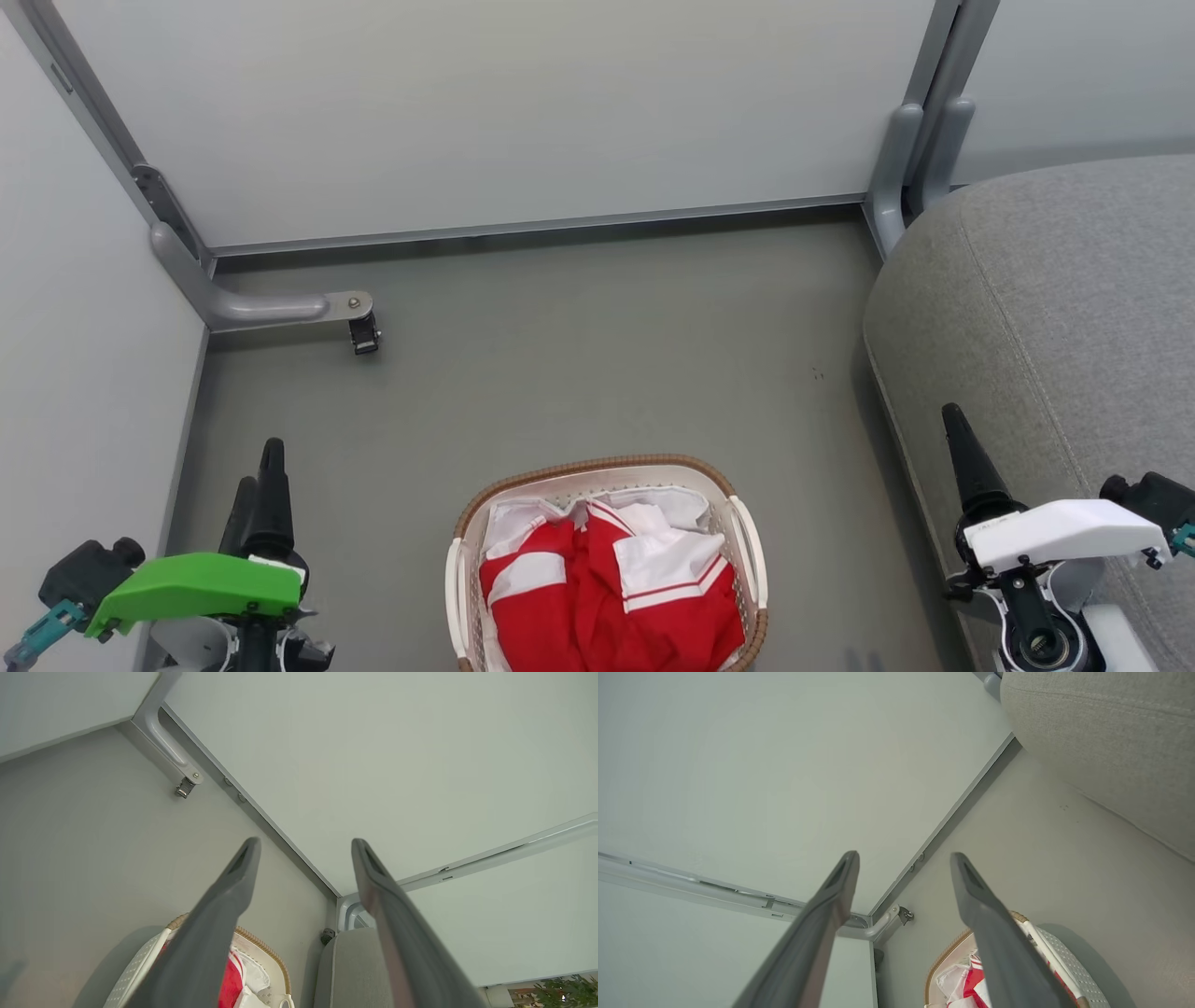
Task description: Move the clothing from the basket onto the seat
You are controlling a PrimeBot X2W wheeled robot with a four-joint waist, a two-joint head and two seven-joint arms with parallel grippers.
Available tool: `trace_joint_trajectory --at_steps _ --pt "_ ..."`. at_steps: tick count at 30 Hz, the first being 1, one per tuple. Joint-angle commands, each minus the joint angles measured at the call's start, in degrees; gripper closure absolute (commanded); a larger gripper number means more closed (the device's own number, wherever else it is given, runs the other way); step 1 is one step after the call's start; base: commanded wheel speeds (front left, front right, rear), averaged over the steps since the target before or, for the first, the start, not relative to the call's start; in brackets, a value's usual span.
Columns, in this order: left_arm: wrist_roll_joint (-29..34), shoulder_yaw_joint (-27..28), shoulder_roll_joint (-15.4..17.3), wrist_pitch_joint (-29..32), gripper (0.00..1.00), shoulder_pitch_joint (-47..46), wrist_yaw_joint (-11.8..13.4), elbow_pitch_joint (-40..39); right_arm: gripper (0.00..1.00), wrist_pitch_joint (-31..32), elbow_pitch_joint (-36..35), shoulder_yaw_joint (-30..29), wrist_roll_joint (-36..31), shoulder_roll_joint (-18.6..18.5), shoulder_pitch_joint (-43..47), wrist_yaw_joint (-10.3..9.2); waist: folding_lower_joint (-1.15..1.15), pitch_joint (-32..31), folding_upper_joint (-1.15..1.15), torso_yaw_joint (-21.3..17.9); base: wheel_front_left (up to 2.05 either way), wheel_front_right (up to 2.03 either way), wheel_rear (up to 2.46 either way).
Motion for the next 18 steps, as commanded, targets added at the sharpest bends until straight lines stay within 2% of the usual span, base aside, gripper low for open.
trace_joint_trajectory --at_steps 1,18 --pt "2.7 -0.1 0.9 -0.7 0.0 -1.9 -0.3 -0.5 0.0 -0.7 -0.5 0.4 -2.4 -0.7 -1.7 0.01 0.0 0.0 0.0 0.0 0.0 0.0 0.0" --pt "18.2 -1.6 1.6 -4.1 0.0 -1.7 -0.4 2.3 0.0 -4.1 1.4 4.1 -19.0 -1.8 -2.4 0.02 0.0 0.4 0.0 0.2 0.0 0.0 0.0"
